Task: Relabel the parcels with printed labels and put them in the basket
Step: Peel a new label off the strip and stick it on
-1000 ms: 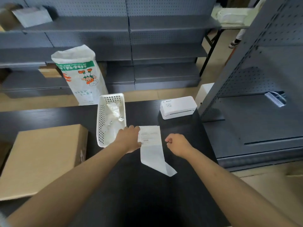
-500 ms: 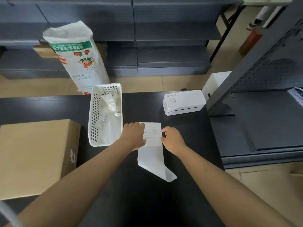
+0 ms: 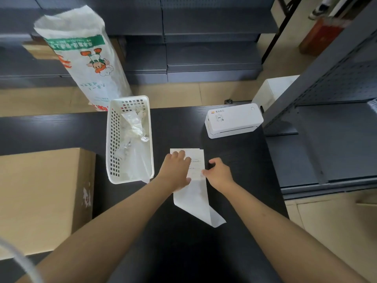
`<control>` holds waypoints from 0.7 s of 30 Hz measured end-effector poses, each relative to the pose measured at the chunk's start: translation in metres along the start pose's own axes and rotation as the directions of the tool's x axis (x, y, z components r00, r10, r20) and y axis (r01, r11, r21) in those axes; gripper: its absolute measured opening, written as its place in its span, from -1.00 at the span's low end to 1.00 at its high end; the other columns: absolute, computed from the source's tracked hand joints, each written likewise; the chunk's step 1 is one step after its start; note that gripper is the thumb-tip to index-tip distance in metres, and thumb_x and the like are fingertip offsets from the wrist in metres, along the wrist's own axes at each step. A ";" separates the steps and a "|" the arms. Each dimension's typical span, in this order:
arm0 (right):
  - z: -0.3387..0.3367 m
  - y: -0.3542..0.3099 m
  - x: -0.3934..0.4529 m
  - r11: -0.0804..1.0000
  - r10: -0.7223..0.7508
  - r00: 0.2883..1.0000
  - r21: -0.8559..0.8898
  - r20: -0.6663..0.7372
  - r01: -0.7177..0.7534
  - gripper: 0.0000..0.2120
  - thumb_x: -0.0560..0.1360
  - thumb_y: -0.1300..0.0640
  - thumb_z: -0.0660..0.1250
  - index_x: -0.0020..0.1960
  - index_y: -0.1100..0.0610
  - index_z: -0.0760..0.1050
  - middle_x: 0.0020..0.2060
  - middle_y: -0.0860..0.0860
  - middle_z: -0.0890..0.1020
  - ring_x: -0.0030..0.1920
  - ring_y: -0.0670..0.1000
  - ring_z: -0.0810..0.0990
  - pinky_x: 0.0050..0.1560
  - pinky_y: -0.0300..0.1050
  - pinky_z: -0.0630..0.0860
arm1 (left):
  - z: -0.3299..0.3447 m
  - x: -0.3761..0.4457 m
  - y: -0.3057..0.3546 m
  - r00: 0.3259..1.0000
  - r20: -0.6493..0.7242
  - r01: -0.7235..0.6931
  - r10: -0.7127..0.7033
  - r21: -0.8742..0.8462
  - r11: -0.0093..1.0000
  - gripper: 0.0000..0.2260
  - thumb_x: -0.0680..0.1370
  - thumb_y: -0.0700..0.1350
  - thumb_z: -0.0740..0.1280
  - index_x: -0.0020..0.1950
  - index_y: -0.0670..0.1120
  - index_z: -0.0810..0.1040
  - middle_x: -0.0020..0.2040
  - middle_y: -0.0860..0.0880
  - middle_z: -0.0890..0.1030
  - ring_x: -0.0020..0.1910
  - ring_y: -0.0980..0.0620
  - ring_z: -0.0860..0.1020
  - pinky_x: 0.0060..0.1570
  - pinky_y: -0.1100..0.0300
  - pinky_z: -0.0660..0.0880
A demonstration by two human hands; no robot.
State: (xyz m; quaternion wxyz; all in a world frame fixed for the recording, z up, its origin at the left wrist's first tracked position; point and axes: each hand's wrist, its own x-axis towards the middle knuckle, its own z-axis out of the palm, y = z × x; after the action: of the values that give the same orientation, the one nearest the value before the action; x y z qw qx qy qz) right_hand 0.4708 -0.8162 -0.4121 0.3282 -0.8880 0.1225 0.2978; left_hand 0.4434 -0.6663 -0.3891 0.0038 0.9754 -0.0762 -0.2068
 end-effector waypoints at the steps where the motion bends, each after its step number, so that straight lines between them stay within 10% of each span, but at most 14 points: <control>1: -0.001 0.002 0.000 1.000 0.026 1.000 0.014 0.000 -0.026 -0.65 0.52 0.12 0.37 0.27 0.12 0.39 0.15 0.09 0.55 0.05 0.03 0.55 -0.05 -0.19 0.48 | 0.001 0.001 0.003 1.000 -0.004 -0.009 0.009 -0.005 1.000 -0.48 0.54 0.15 0.29 0.43 -0.03 0.30 0.43 -0.10 0.30 0.39 -0.11 0.30 0.41 -0.01 0.21; 5: -0.005 0.007 -0.004 0.978 0.167 0.979 0.110 0.115 -0.179 -0.76 0.50 0.08 0.37 0.09 0.19 0.48 -0.09 0.10 0.63 -0.11 0.05 0.65 -0.02 -0.05 0.63 | 0.007 0.004 0.015 0.999 -0.006 -0.052 0.052 -0.026 0.998 -0.48 0.55 0.15 0.27 0.44 -0.05 0.30 0.44 -0.10 0.29 0.39 -0.11 0.30 0.40 0.01 0.24; 21: -0.011 0.009 -0.019 0.816 0.175 0.907 0.458 0.384 -0.351 -0.68 0.49 0.35 0.37 0.24 0.24 0.50 0.11 0.14 0.62 0.08 0.05 0.62 0.16 -0.07 0.56 | 0.007 0.001 0.025 0.997 -0.032 -0.075 0.074 -0.026 0.997 -0.58 0.60 0.12 0.20 0.41 -0.02 0.36 0.38 -0.09 0.37 0.31 -0.10 0.38 0.32 0.02 0.31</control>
State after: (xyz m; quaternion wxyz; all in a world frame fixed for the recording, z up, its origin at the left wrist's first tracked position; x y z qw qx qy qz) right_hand 0.4568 -0.8302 -0.3986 0.5250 -0.6793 0.2654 0.4387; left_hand 0.4376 -0.6909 -0.3946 0.0260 0.9748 -0.1096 -0.1924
